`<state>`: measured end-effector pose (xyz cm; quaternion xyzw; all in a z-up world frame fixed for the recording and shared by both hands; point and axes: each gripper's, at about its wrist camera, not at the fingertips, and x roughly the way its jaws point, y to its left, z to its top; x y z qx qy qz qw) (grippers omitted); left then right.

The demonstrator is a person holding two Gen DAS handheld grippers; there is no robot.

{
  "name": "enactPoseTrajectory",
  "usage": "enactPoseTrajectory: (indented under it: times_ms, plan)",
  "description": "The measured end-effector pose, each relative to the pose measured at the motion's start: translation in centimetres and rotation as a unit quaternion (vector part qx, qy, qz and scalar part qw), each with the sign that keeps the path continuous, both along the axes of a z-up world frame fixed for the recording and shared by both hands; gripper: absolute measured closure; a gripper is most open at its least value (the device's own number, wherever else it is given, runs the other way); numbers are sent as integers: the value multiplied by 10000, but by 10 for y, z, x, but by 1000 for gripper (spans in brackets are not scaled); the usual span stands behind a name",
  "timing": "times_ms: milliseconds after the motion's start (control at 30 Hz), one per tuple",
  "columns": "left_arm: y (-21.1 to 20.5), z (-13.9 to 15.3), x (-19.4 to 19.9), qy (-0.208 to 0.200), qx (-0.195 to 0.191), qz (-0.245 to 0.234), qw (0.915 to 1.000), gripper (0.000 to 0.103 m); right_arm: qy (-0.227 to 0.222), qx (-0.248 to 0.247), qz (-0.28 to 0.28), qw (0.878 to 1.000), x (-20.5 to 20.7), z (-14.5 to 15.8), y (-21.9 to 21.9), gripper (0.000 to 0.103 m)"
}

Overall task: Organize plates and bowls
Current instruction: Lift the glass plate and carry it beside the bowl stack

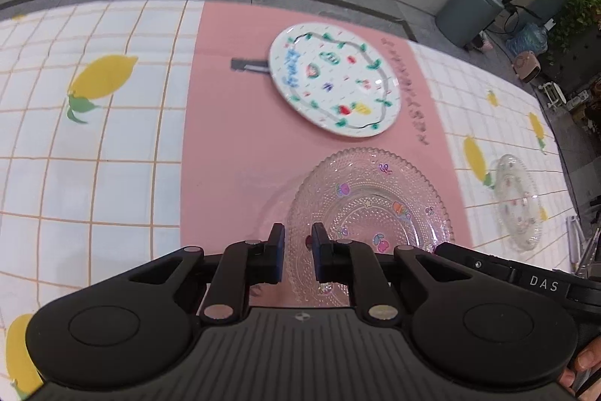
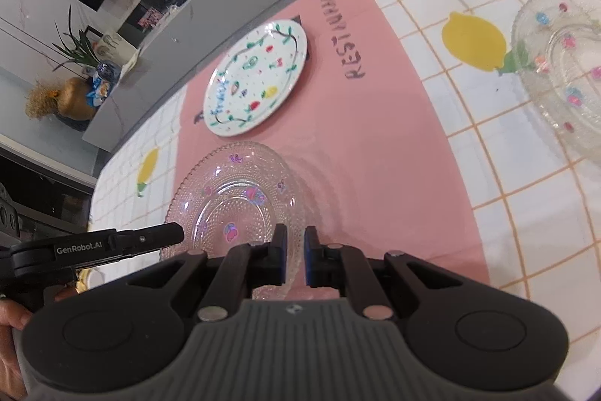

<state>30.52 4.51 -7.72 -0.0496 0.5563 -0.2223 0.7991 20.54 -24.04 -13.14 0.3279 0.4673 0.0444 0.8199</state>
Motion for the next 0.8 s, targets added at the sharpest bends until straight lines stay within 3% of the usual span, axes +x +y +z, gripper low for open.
enactPoseTrajectory:
  times_ms: [400,800]
  plan:
    - [-39,75,-76,-329,-198,-34,9993,87,-190,107,46,9998,-69,62,-46,94]
    - [-74,81,-180,-386,-726,278,9962,89,-240,135,21,9996,-153,76,-106,93]
